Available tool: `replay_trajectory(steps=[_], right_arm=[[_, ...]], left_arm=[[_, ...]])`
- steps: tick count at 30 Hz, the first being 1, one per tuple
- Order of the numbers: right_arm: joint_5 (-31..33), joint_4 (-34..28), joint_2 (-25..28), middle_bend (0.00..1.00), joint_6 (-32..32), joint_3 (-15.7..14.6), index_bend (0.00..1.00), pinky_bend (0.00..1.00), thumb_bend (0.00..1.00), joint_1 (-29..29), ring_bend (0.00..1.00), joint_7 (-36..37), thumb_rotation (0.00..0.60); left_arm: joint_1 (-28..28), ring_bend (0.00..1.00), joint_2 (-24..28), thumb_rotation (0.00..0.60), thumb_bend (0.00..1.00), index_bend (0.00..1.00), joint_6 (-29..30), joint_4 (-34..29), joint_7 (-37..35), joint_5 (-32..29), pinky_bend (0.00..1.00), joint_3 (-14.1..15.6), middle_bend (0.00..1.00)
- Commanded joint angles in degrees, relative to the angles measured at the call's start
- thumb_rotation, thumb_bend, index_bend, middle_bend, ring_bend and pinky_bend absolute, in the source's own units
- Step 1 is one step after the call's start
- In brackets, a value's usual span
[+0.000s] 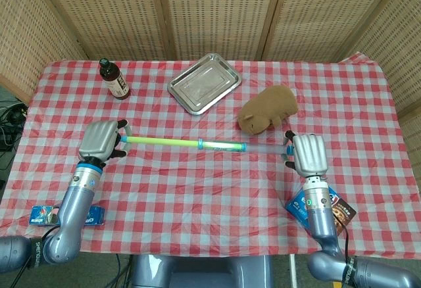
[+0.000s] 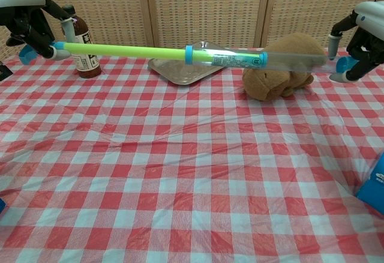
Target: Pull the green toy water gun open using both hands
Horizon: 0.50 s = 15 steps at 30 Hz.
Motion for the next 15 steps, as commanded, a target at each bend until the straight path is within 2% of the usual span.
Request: replay_trajectory(steps=[1,15], right_arm=[[0.12,0.11,0.24,1.0,0.08,-0.1,0.69,0.68,0.47,-0.24,1.0,0.24,0.6],[-0.48,-0.94,1.95,1.0,1.31,-0.77,0.69,0.68,0.47,-1.44,1.0,0.22,0.6]], left_arm=[[0.55,0.9,1.03,0.6,0.63,0.86,0.06,0.58,-0.11,0.23,0.79,0.37,0.94],[2.85,0.9,2.02,0.6,0.63,0.86,-0.24,5.22,-0.91,0.74,0.79,2.43,0.94]])
